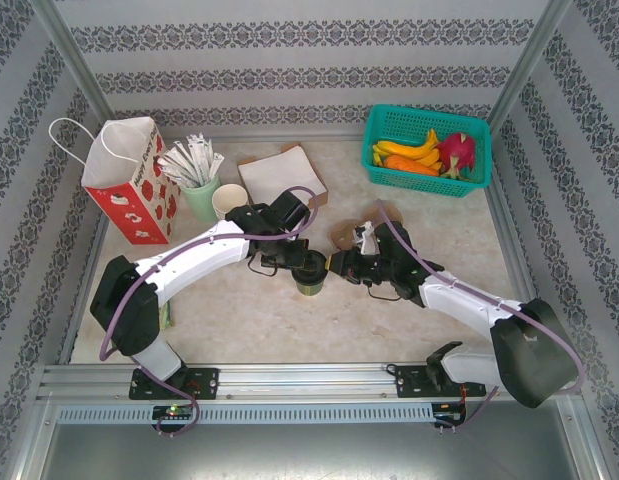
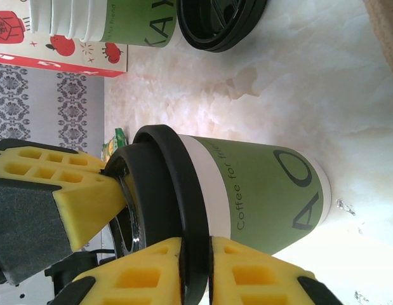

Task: Pack the takeout coffee

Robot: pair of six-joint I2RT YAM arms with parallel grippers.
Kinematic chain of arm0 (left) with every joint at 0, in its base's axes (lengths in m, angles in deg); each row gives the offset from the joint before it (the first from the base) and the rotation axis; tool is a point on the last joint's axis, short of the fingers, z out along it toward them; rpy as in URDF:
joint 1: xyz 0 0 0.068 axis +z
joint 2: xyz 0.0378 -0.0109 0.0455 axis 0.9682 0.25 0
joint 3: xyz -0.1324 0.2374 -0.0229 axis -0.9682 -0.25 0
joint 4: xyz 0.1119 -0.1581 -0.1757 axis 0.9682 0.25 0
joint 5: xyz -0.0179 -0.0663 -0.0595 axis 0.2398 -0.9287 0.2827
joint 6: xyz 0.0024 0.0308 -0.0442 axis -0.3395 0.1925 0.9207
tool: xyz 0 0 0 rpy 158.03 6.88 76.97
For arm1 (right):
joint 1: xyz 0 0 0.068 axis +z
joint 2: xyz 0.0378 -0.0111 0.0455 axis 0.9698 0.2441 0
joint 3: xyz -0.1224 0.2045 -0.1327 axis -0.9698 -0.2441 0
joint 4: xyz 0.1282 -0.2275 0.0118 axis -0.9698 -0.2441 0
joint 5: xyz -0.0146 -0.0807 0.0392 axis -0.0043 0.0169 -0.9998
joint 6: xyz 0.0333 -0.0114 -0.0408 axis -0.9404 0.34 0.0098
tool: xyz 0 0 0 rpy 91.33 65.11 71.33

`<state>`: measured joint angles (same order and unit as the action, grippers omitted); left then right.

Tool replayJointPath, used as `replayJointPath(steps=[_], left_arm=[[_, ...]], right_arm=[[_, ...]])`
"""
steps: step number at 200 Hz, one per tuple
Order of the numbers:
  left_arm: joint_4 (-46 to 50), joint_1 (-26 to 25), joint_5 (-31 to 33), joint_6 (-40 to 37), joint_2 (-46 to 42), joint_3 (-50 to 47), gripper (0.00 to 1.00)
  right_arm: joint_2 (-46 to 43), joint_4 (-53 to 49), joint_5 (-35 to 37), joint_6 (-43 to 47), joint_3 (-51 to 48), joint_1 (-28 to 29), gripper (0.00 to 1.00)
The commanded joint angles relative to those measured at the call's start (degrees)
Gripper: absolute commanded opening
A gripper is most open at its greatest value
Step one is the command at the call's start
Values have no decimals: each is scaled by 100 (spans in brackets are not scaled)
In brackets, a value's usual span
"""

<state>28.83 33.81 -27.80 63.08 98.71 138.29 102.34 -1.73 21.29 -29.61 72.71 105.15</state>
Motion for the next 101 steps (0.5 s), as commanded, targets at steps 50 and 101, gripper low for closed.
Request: replayJointPath(steps=[50, 101], left_arm=[[713, -153, 133, -30, 666, -49, 0], [1255, -68, 38, 283, 1249, -171, 0]], right_arm=[[361, -2224, 1412, 683, 465, 332, 16], [912, -2638, 1569, 440, 68, 368, 16]])
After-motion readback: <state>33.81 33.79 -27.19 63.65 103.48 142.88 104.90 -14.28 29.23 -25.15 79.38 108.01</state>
